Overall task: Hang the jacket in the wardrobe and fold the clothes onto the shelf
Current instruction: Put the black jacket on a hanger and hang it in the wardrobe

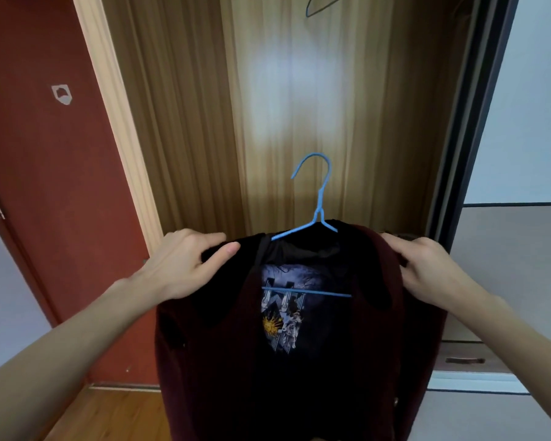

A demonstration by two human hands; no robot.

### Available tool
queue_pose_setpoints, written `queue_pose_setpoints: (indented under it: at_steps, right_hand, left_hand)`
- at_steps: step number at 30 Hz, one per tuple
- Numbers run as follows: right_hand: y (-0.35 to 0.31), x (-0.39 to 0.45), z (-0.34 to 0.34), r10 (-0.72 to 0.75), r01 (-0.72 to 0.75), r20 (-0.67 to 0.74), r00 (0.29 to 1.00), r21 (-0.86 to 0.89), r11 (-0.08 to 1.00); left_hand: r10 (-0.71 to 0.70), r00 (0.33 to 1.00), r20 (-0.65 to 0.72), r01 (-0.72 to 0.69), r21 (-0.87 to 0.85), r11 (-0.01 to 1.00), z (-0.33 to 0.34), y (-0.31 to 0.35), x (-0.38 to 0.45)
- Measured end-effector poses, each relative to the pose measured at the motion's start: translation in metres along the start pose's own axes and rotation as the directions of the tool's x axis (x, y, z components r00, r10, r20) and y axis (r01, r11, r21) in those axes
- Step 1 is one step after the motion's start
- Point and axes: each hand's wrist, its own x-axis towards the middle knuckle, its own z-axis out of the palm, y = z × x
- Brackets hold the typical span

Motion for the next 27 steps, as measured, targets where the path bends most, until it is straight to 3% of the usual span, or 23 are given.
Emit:
queue_pose_setpoints:
  at_steps: [5, 10, 14, 17, 19, 21, 22, 24, 26, 27]
  right_hand:
    - [0.002, -0.004, -0.025, -0.113, 0.114, -0.047, 0.992, 0.023, 0.993]
    - [0.002, -0.016, -0.036, -0.137, 0.136, -0.015, 0.991, -0.018, 0.991]
    - [-0.014, -0.027, -0.024, -0.065, 0.067, -0.018, 0.998, 0.117, 0.991]
    - [-0.023, -0.032, -0.017, 0.141, -0.097, -0.125, 0.982, 0.306, 0.947]
    - [-0.026, -0.036, -0.020, 0.248, -0.186, -0.126, 0.961, 0.369, 0.910]
    - [-0.029, -0.038, -0.023, 0.334, -0.256, -0.125, 0.934, 0.415, 0.873]
    - [-0.031, -0.038, -0.025, 0.357, -0.266, -0.137, 0.924, 0.440, 0.857]
    - [-0.036, -0.036, -0.030, 0.344, -0.240, -0.155, 0.926, 0.461, 0.854]
    - [-0.035, -0.033, -0.034, 0.335, -0.247, -0.127, 0.934, 0.448, 0.859]
    - [-0.031, -0.030, -0.037, 0.328, -0.263, -0.087, 0.941, 0.425, 0.866]
  left_hand:
    - [0.196, 0.981, -0.001, -0.195, 0.089, 0.977, -0.022, 0.004, 0.023]
    - [0.211, 0.977, 0.023, -0.212, 0.116, 0.970, -0.033, 0.003, 0.045]
    - [0.066, 0.991, -0.113, -0.066, 0.004, 0.998, -0.017, 0.009, 0.074]
    - [-0.038, 0.998, 0.051, 0.045, -0.140, 0.989, 0.000, 0.003, 0.096]
    - [-0.182, 0.964, 0.195, 0.246, -0.386, 0.889, -0.007, 0.008, 0.093]
    - [-0.165, 0.962, 0.217, 0.257, -0.517, 0.816, -0.014, 0.021, 0.075]
    - [-0.105, 0.977, 0.184, 0.183, -0.478, 0.859, -0.013, 0.027, 0.064]
    - [0.005, 0.992, 0.125, 0.025, -0.243, 0.970, -0.008, 0.036, 0.045]
    - [0.050, 0.998, 0.048, -0.052, 0.046, 0.998, -0.003, 0.037, 0.036]
    - [0.066, 0.998, -0.002, -0.065, 0.106, 0.992, -0.002, 0.036, 0.036]
